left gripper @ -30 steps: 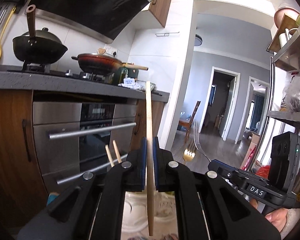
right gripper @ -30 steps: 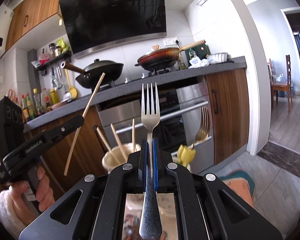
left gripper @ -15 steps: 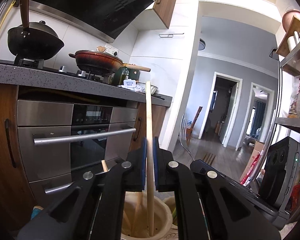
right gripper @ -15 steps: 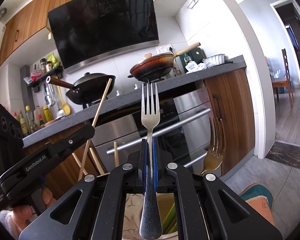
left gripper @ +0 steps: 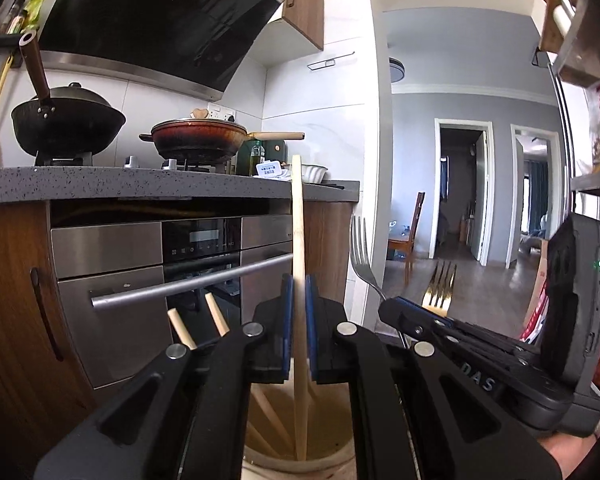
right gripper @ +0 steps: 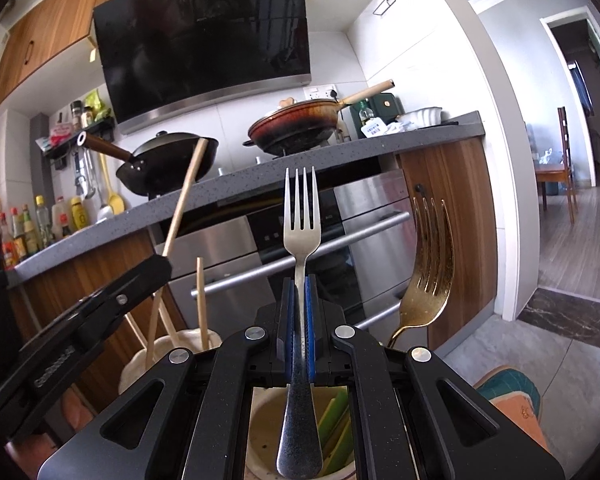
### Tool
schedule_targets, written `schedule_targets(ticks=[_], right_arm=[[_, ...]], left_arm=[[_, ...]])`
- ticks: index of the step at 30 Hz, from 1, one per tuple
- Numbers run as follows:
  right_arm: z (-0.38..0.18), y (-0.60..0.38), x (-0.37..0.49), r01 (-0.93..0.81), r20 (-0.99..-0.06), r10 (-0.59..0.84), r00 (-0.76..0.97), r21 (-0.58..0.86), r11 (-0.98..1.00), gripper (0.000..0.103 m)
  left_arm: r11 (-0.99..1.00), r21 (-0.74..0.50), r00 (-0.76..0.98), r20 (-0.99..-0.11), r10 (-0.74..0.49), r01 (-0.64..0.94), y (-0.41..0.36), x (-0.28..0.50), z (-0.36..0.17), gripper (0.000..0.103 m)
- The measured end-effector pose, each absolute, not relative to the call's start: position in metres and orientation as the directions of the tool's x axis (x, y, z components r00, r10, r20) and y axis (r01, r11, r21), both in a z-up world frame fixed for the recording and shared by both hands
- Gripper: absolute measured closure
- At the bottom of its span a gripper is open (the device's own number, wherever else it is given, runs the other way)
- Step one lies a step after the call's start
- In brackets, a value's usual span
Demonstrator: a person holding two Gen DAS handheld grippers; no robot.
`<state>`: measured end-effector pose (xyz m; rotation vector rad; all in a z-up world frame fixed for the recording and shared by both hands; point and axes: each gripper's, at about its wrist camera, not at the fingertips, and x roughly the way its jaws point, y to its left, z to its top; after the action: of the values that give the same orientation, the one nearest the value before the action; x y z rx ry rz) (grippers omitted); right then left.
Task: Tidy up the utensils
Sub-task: 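Lift the chopstick over the tall cup while the right tool carries the silver fork over the short cup, then release the chopstick into the tall cup while the right tool drops the silver fork into the short cup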
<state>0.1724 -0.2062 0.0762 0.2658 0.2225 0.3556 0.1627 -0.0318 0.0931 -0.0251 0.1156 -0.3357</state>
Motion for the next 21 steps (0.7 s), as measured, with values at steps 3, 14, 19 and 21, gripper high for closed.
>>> schedule_targets(ticks=[3, 14, 19, 21], right_arm=[[0.076, -0.204, 0.170, -0.310, -0.158, 0.360, 0.920, 0.270, 0.912, 0.097], [0.076, -0.197, 0.166, -0.292, -0.139, 0.329, 0.934, 0.233, 0.928, 0.097], [0.074, -0.195, 0.167, -0.286, -0.138, 0.320, 0.937, 0.220, 0.933, 0.097], [0.074, -0.193, 0.169, -0.286, -0.141, 0.319, 0.937, 0.216, 0.934, 0.097]], left_arm=[[0.946, -0.004, 0.939, -0.117, -0.323, 0.324, -0.030, 0.152, 0.088, 0.097], [0.938, -0.009, 0.922, -0.183, -0.341, 0.345, -0.018, 0.132, 0.072, 0.097], [0.932, -0.029, 0.912, -0.200, -0.359, 0.361, -0.017, 0.127, 0.069, 0.089], [0.931, -0.035, 0.910, -0.197, -0.364, 0.364, -0.017, 0.125, 0.070, 0.088]])
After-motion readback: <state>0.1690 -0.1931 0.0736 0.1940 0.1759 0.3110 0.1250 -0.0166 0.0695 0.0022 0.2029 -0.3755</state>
